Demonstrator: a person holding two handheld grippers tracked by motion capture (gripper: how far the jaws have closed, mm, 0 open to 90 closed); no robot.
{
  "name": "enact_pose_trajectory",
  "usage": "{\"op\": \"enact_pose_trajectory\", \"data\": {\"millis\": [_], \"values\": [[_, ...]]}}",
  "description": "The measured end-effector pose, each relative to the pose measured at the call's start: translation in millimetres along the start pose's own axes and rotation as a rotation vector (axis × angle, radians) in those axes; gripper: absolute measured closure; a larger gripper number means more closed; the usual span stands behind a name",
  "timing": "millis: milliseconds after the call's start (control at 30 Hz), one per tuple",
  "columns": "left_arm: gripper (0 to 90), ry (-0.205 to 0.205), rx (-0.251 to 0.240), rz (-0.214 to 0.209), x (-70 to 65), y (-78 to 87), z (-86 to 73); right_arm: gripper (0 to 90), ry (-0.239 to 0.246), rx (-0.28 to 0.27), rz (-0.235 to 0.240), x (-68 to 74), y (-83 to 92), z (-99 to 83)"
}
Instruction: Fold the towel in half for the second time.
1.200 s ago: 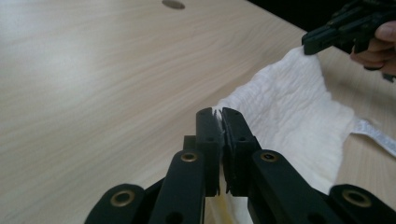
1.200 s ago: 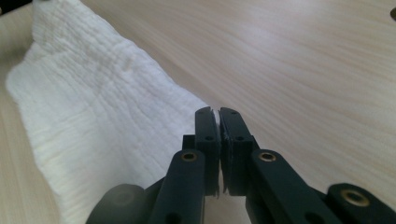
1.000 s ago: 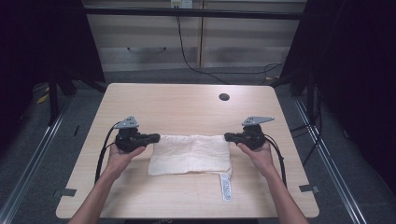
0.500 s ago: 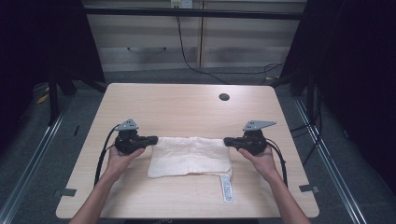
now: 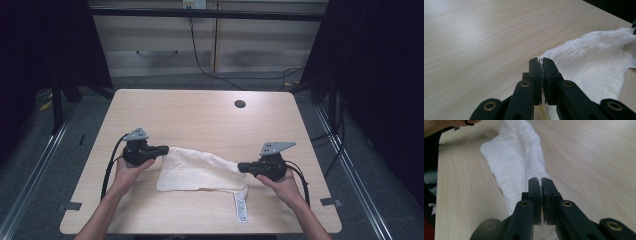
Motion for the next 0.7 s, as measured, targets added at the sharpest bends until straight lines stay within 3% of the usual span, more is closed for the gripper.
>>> {"op": "enact_pose_trajectory", "data": {"millis": [233, 400, 600, 700], "values": [[86.6, -0.01, -0.007, -0.003, -4.0, 0.2, 2.5, 86.6, 0.03, 0.104, 0.011, 11.2, -6.4, -17.8], [86.6, -0.015, -0.002, -0.006, -5.0, -0.2, 2.6, 86.6, 0.015, 0.13, 0.03, 13.1, -11.9, -27.7], [86.6, -0.012, -0.006, -0.004, -6.1, -1.8, 2.6, 86.6, 0.035, 0.189, 0.035, 14.5, -24.9, -37.6], [86.6, -0.013, -0.007, -0.006, -6.7, -3.8, 4.0, 86.9, 0.01, 0.201, 0.037, 10.3, -27.6, -36.3]]}}
Point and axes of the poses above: each handheld gripper's, and its own axes: y roughly backward along the jaws, z roughly out of its top, x roughly to its left, the point moved 2 cm from there along -y, roughly forward along the jaws, and after that the axes turned 11 degrees about -x, right-handed, at the moved point
